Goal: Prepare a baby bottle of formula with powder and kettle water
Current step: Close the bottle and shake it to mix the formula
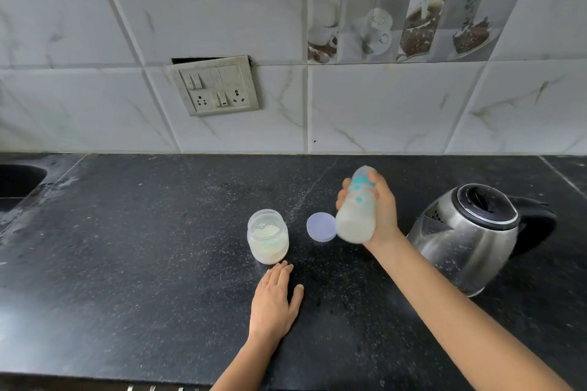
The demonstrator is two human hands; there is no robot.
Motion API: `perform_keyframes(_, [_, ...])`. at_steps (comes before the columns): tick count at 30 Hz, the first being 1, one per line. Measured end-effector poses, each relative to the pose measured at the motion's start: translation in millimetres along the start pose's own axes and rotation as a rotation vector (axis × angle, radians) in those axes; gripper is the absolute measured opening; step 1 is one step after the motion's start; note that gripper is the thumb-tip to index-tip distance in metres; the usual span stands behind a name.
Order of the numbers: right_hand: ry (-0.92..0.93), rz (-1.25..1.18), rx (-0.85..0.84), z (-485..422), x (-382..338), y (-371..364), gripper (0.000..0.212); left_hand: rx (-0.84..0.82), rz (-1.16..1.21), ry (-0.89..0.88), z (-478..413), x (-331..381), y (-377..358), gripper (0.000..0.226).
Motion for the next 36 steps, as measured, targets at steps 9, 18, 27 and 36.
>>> perform_keyframes(9, [0.131, -0.124, 0.102, -9.5, -8.6, -6.1, 0.024, -0.010, -0.012, 0.010, 1.1, -1.6, -0.6, 0.049])
perform_keyframes(18, [0.084, 0.107, -0.077, -4.7, 0.4, -12.1, 0.023, -0.015, -0.009, 0.013, -0.3, -1.8, 0.4, 0.049])
perform_keyframes(27, [-0.065, 0.351, -0.311, 11.4, 20.6, -24.2, 0.040, -0.025, 0.002, 0.016, 0.4, -2.2, 1.1, 0.049])
perform_keyframes(36, [-0.114, 0.222, -0.138, 14.1, 20.5, -9.3, 0.031, -0.034, -0.002, 0.023, 1.6, -1.4, 0.2, 0.051])
Point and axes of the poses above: each hand's wrist, its own z-axis away from the middle knuckle, its own y-axis out of the back of the hand, x = y × z, the point moved 2 cm from there along -z, towards the middle knuckle, and after that the axes turned 13 degrees about -x, right-handed, at the moved point
